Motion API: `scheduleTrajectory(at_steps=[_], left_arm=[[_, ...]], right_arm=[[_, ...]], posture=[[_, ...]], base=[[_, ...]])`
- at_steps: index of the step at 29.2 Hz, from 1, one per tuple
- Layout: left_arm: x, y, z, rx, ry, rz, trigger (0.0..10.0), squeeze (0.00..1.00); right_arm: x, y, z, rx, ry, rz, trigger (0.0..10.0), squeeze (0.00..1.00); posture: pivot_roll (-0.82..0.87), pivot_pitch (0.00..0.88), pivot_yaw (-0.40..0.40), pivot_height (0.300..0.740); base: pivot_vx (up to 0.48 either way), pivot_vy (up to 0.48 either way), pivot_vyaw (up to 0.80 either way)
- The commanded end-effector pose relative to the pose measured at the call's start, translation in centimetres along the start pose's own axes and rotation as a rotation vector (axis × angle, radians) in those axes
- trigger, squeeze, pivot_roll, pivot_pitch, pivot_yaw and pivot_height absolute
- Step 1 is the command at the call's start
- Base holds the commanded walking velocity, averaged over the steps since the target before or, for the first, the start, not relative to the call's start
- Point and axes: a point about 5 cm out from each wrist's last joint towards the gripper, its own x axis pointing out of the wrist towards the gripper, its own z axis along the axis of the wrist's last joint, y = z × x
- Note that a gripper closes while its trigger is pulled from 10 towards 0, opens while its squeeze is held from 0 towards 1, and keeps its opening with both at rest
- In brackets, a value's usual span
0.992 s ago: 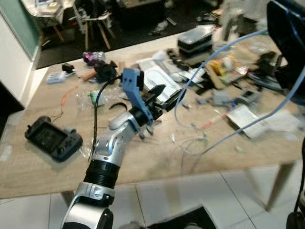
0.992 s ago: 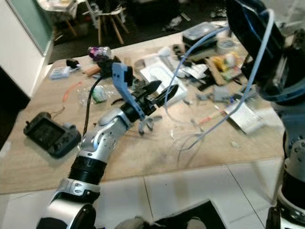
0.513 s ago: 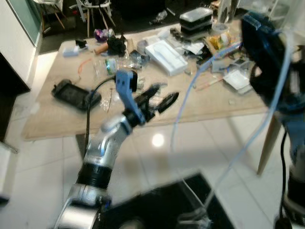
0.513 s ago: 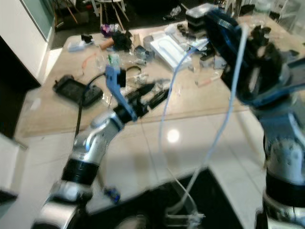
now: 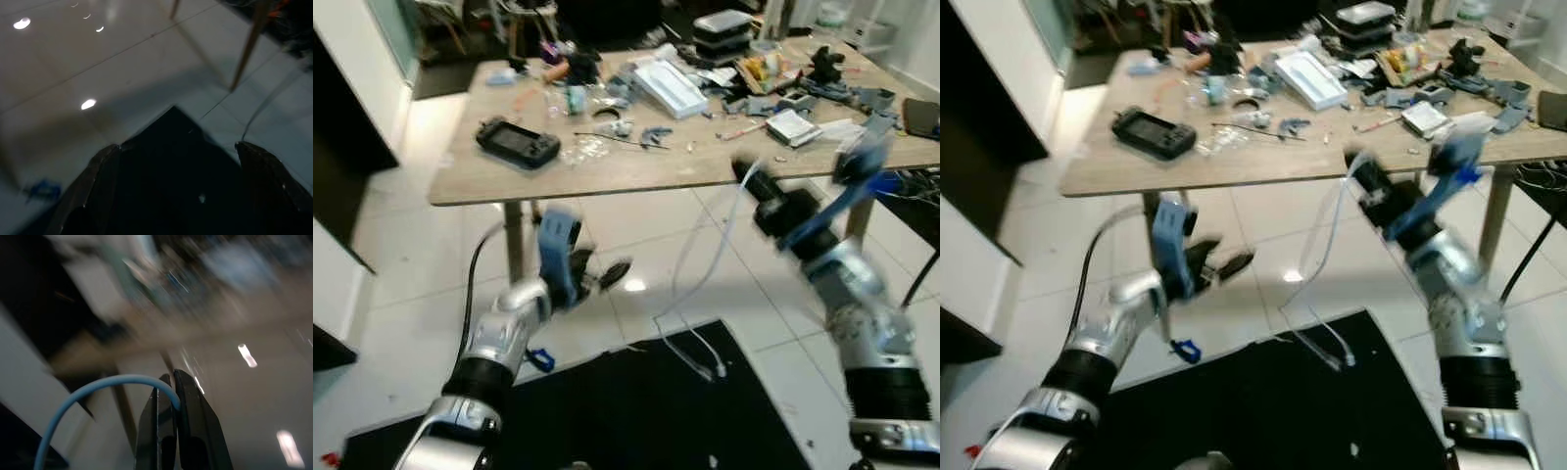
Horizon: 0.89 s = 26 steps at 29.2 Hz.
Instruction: Picking trash to rubbish bin
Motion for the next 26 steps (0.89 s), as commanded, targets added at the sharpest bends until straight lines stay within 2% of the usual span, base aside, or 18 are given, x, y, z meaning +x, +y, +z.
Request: scheduleTrajectory(at_steps=[1, 3, 4, 6, 7, 8, 9, 10, 11, 12, 14, 17, 20, 21, 22, 23, 25, 26], left_arm=[[-0.5, 1.1, -0.6, 0.025, 0.025, 0.057, 10.0, 0.00], [-1.9, 2.7, -3.6, 0.000, 0.121, 0.168, 10.0, 0.00], [-1.9, 2.7, -3.6, 0.000, 0.121, 0.168, 10.0, 0.00], [-4.0, 4.3, -7.1, -0.029, 0.230, 0.296, 10.0, 0.00], [-4.0, 4.3, -7.1, -0.029, 0.230, 0.296, 10.0, 0.00], [-5.9, 5.2, -9.7, -0.049, 0.319, 0.382, 10.0, 0.00], [-6.5, 5.3, -10.6, -0.052, 0.350, 0.408, 10.0, 0.00], [-6.5, 5.3, -10.6, -0.052, 0.350, 0.408, 10.0, 0.00], [-7.5, 5.4, -12.0, -0.048, 0.403, 0.431, 10.0, 0.00], [-9.1, 5.2, -14.3, -0.053, 0.495, 0.460, 10.0, 0.00], [-10.7, 4.9, -16.4, -0.060, 0.577, 0.487, 10.0, 0.00], [-12.3, 4.4, -18.3, -0.064, 0.659, 0.514, 10.0, 0.00], [-14.8, 3.5, -21.0, -0.070, 0.778, 0.541, 10.0, 0.00], [-15.4, 3.2, -21.6, -0.066, 0.808, 0.538, 10.0, 0.00], [-15.4, 3.2, -21.6, -0.066, 0.808, 0.538, 10.0, 0.00], [-16.1, 2.6, -22.5, -0.019, 0.863, 0.501, 10.0, 0.00], [-16.3, 2.4, -22.6, 0.015, 0.882, 0.477, 10.0, 0.00], [-16.3, 2.2, -22.8, 0.061, 0.900, 0.444, 10.0, 0.00]], right_arm=[[-0.1, -0.6, -0.3, 0.000, -0.008, -0.046, 10.0, 0.00], [-1.8, -2.9, -4.1, 0.060, 0.108, -0.217, 10.0, 0.00], [-1.8, -2.9, -4.1, 0.060, 0.108, -0.217, 10.0, 0.00], [-4.6, -5.0, -8.0, 0.105, 0.255, -0.392, 10.0, 0.00], [-4.6, -5.0, -8.0, 0.105, 0.255, -0.392, 10.0, 0.00], [-7.3, -6.2, -10.5, 0.147, 0.343, -0.527, 10.0, 0.00], [-8.2, -6.5, -11.3, 0.159, 0.370, -0.574, 10.0, 0.00], [-8.2, -6.5, -11.3, 0.159, 0.370, -0.574, 10.0, 0.00], [-9.7, -6.9, -12.4, 0.165, 0.422, -0.637, 10.0, 0.00], [-12.4, -7.2, -14.5, 0.194, 0.506, -0.733, 10.0, 0.00], [-15.1, -7.0, -16.3, 0.226, 0.589, -0.819, 10.0, 0.00], [-17.9, -6.6, -18.0, 0.260, 0.670, -0.908, 10.0, 0.00], [-21.3, -5.4, -20.2, 0.306, 0.775, -0.986, 10.0, 0.00], [-22.1, -4.9, -20.8, 0.304, 0.813, -0.995, 10.0, 0.00], [-22.1, -4.9, -20.8, 0.304, 0.813, -0.995, 10.0, 0.00], [-23.1, -4.1, -21.7, 0.295, 0.871, -0.992, 10.0, 0.00], [-23.4, -3.8, -22.0, 0.288, 0.892, -0.988, 10.0, 0.00], [-23.8, -3.3, -22.4, 0.270, 0.927, -0.977, 10.0, 0.00]], posture=[[-0.03, 0.066, 0.093, 0.740], [-0.03, 0.064, 0.094, 0.740], [-0.03, 0.064, 0.094, 0.740], [-0.03, 0.063, 0.096, 0.740], [-0.03, 0.063, 0.096, 0.740], [-0.03, 0.063, 0.100, 0.740], [-0.03, 0.063, 0.100, 0.740], [-0.03, 0.063, 0.100, 0.740], [-0.03, 0.067, 0.103, 0.740], [-0.03, 0.067, 0.103, 0.740], [-0.03, 0.067, 0.103, 0.740], [-0.03, 0.070, 0.103, 0.740], [-0.03, 0.072, 0.105, 0.740], [-0.03, 0.075, 0.105, 0.740], [-0.03, 0.075, 0.105, 0.740], [-0.03, 0.075, 0.105, 0.740], [-0.02, 0.079, 0.107, 0.740], [-0.02, 0.079, 0.107, 0.740]], base=[[0.000, 0.000, 0.00], [0.000, 0.000, 0.00], [0.000, 0.000, 0.00], [0.000, 0.000, -0.63], [0.000, 0.000, -0.79], [0.000, 0.000, -0.79], [0.000, 0.000, -0.79], [0.000, 0.000, -0.79], [0.000, 0.000, -0.79], [0.000, 0.000, -0.79], [0.000, 0.000, -0.79], [0.000, 0.000, -0.79], [0.000, 0.000, -0.79], [0.000, 0.000, -0.79], [0.000, 0.000, -0.79], [0.000, 0.000, -0.79], [0.000, 0.000, -0.79], [0.000, 0.000, -0.79]])
